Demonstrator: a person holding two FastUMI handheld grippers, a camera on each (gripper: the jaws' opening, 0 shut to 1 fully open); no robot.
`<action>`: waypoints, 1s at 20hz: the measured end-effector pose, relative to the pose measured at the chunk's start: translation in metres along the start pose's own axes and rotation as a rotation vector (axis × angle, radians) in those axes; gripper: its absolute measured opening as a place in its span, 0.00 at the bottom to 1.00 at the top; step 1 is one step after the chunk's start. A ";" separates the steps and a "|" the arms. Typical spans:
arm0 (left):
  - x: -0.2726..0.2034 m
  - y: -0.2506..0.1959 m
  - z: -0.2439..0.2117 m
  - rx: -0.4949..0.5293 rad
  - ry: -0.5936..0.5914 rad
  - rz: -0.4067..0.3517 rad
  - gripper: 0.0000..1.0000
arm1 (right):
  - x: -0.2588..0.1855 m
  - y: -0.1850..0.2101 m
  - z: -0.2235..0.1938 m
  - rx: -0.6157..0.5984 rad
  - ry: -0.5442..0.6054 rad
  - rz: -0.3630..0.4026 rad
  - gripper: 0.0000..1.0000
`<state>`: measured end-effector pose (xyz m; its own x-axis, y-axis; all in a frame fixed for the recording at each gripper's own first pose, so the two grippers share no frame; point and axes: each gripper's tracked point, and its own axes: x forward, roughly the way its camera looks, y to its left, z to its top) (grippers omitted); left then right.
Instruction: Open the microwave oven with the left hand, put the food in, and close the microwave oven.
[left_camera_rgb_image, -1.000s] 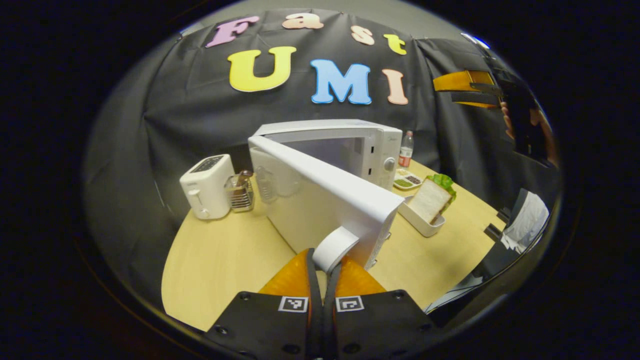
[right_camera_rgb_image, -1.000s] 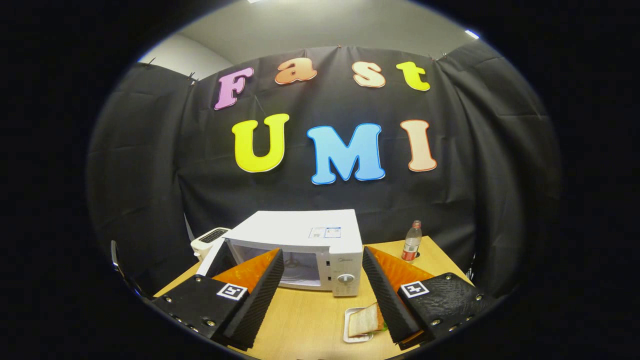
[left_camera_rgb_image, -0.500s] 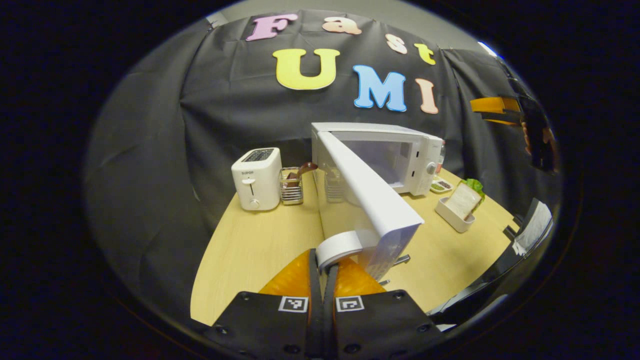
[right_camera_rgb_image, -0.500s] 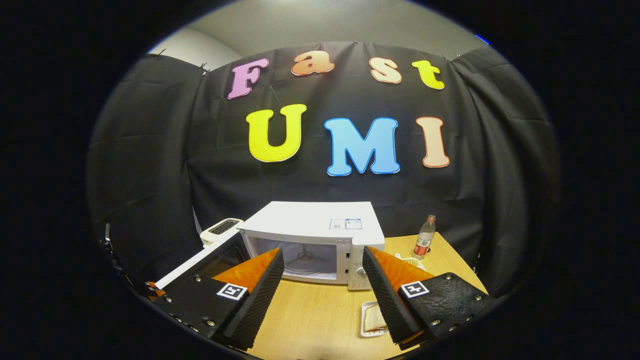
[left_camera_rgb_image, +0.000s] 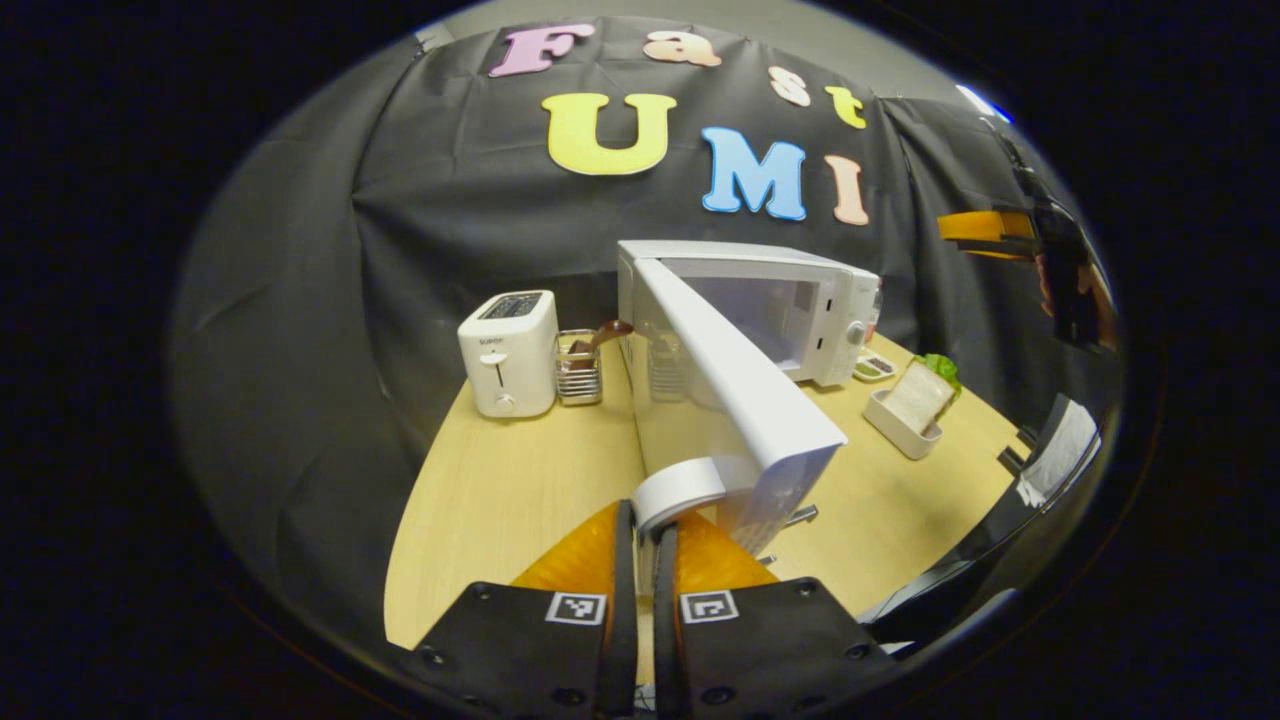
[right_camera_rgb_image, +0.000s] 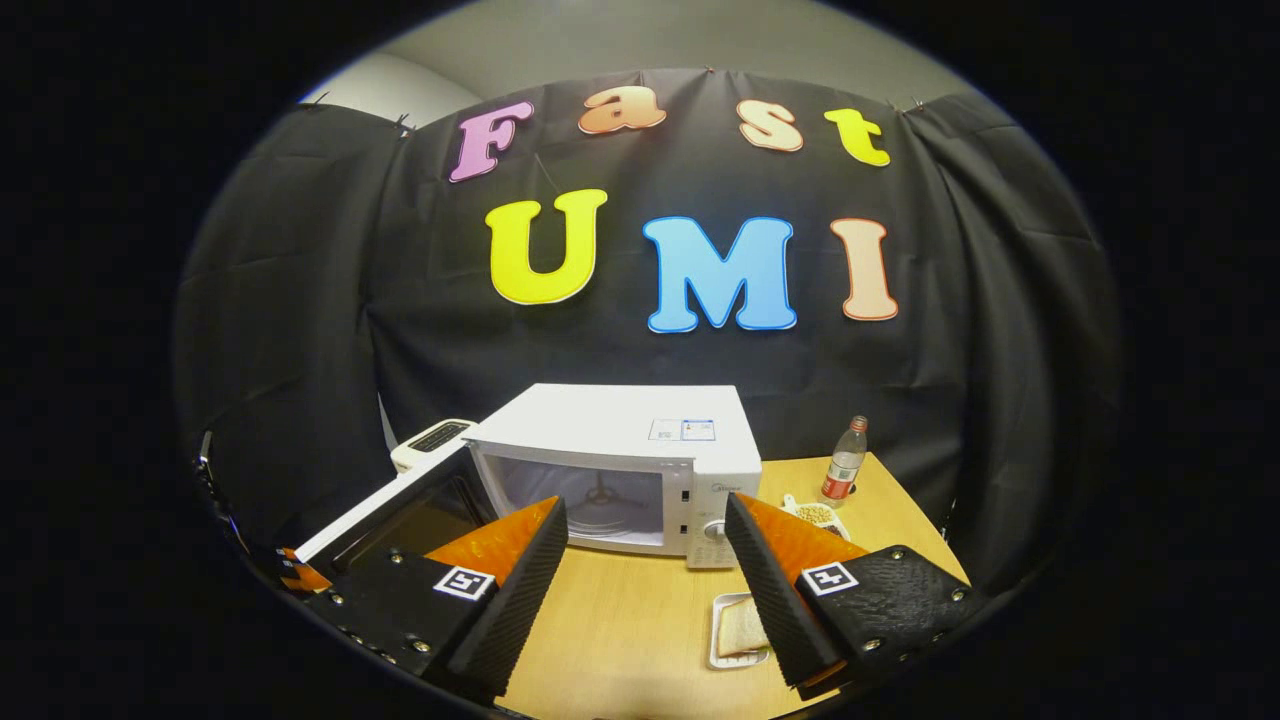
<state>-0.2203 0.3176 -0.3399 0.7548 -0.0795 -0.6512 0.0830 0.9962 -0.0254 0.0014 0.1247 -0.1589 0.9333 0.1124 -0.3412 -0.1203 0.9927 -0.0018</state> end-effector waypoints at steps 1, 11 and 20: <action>-0.010 0.006 0.001 -0.009 -0.002 0.026 0.17 | 0.001 -0.007 -0.002 0.001 0.005 0.000 0.95; -0.090 -0.056 0.153 -0.090 -0.312 0.227 0.10 | 0.030 -0.117 -0.056 0.036 0.134 -0.002 0.96; -0.044 -0.190 0.300 -0.113 -0.577 0.162 0.98 | 0.033 -0.173 -0.159 0.221 0.472 0.085 0.95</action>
<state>-0.0737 0.1209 -0.0791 0.9855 0.0992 -0.1377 -0.1084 0.9922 -0.0611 -0.0008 -0.0504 -0.3189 0.6632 0.2118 -0.7179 -0.0666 0.9720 0.2252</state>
